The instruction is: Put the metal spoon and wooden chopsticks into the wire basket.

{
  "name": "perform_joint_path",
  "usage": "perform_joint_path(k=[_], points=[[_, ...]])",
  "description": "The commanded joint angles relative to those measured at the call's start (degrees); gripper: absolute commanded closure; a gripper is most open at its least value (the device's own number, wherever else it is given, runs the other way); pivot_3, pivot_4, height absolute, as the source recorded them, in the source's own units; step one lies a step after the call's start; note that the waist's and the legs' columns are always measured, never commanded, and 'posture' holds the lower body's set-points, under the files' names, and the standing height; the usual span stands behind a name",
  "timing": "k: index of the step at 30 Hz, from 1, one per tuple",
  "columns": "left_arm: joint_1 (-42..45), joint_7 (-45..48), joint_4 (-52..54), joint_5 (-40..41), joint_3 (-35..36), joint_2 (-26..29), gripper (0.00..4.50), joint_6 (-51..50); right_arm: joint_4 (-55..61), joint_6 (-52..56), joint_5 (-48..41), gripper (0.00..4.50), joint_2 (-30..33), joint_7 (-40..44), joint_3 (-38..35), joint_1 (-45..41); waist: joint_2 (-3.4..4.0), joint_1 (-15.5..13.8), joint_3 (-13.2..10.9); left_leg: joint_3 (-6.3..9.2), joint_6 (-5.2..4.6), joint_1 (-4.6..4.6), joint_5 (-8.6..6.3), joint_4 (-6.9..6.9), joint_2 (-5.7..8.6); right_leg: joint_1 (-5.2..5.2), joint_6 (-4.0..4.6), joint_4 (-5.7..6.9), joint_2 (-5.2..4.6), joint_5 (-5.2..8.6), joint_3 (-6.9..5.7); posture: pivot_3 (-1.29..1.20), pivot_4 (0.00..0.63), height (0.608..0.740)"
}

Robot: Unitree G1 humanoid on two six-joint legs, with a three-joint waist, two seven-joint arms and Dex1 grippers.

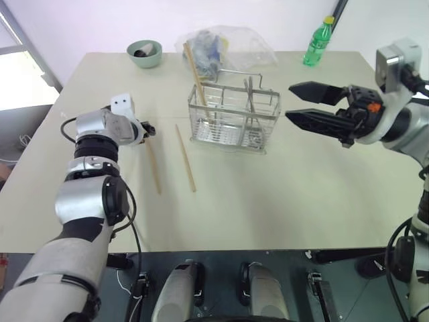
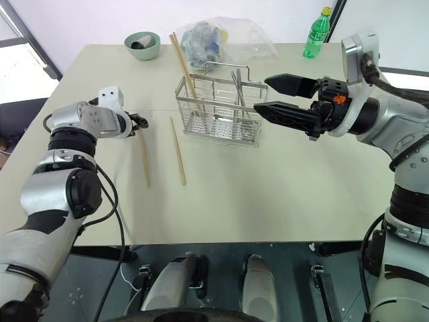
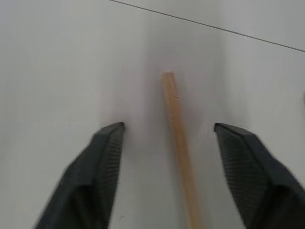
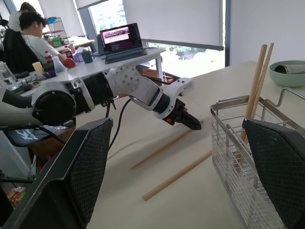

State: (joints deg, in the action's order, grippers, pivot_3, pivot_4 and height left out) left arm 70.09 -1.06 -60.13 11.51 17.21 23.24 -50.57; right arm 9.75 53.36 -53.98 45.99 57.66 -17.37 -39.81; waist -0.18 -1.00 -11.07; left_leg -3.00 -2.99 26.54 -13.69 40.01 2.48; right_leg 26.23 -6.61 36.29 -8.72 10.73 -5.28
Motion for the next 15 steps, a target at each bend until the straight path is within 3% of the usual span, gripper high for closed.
perform_joint_path(k=[1,3,10,15], points=[[2.20,0.63,-1.14,-0.56,-0.44,0.34,3.45,1.44,1.08,-1.00,-1.45,0.00,0.70,-0.49,-2.07,-0.23,0.00,-0.10,0.00,0.00,0.00,0.01,0.00,0.00,0.00,0.00,-0.01,0.00,0.00,0.00,0.00,0.00,0.150,0.686],[2.63,0.47,-1.38,-0.58,-0.44,0.31,4.45,1.93,0.91,-1.10,-1.62,0.00,0.74,-0.67,-2.04,-0.16,-0.01,-0.25,0.00,0.00,-0.01,0.02,0.00,0.01,0.00,0.01,-0.01,0.00,0.00,-0.01,0.00,0.00,0.150,0.686],[3.26,-0.56,-0.47,-1.98,-1.18,1.17,4.49,8.69,0.13,-1.21,-2.13,0.00,0.94,-1.05,-2.22,-0.25,-0.05,-0.71,-0.02,-0.01,-0.01,0.09,0.00,0.01,0.00,0.08,-0.02,-0.03,0.01,-0.03,0.00,0.00,0.150,0.686],[7.34,-1.72,4.41,4.73,7.48,1.87,4.49,28.35,-0.50,0.31,-3.13,0.00,1.84,-2.94,-3.35,-0.86,-0.18,-1.15,-0.10,-0.01,-0.01,0.17,0.00,0.01,-0.03,0.18,0.03,-0.06,-0.02,-0.08,0.01,0.00,0.150,0.686]])
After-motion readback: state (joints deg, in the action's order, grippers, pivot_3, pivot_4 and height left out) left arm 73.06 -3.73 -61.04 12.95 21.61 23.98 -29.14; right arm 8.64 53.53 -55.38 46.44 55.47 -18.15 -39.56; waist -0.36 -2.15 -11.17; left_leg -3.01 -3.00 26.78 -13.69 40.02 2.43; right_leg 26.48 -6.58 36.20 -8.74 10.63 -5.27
